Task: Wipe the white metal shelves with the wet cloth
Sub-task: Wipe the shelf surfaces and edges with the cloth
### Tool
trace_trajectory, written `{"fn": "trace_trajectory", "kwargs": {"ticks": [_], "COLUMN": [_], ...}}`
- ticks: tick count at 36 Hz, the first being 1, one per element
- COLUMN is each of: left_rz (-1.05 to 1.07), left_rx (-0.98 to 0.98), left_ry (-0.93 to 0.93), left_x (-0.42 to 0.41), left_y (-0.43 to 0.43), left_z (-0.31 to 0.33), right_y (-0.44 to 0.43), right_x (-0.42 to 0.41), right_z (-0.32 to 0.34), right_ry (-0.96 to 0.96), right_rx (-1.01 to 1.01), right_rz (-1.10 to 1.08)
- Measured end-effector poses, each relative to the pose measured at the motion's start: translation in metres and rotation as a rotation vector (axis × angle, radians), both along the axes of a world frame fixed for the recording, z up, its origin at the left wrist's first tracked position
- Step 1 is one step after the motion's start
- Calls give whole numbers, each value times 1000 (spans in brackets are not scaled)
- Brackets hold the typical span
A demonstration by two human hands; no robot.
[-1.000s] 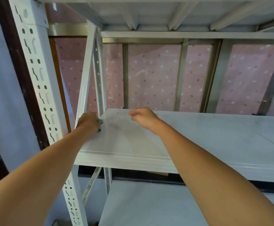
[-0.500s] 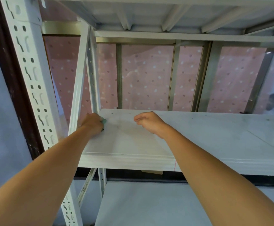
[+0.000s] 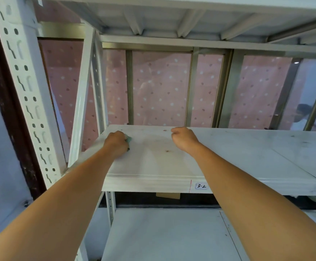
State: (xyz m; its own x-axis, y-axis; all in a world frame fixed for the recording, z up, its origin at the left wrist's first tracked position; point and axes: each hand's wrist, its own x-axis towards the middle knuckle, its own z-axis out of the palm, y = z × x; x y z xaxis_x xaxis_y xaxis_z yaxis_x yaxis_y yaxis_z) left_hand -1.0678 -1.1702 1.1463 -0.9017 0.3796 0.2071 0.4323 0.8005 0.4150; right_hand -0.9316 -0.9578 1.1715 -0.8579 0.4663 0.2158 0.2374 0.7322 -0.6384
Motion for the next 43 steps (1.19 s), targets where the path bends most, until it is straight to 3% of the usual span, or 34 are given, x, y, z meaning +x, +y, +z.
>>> {"fn": "trace_trajectory", "kwargs": {"ticks": [6, 15, 43], "left_rz": [29, 5, -45], "left_rx": [-27, 79, 70], "left_ry": [-5, -42, -10], "left_x": [28, 69, 214], "left_y": [40, 114, 318], "left_z": [0, -4, -5], "right_y": [36, 103, 293], "right_x": [16, 67, 251], "right_z": [-6, -8, -3], "right_ry": [-52, -151, 24], "right_rx": [35, 105, 35], "right_rz": [-67, -68, -271]}}
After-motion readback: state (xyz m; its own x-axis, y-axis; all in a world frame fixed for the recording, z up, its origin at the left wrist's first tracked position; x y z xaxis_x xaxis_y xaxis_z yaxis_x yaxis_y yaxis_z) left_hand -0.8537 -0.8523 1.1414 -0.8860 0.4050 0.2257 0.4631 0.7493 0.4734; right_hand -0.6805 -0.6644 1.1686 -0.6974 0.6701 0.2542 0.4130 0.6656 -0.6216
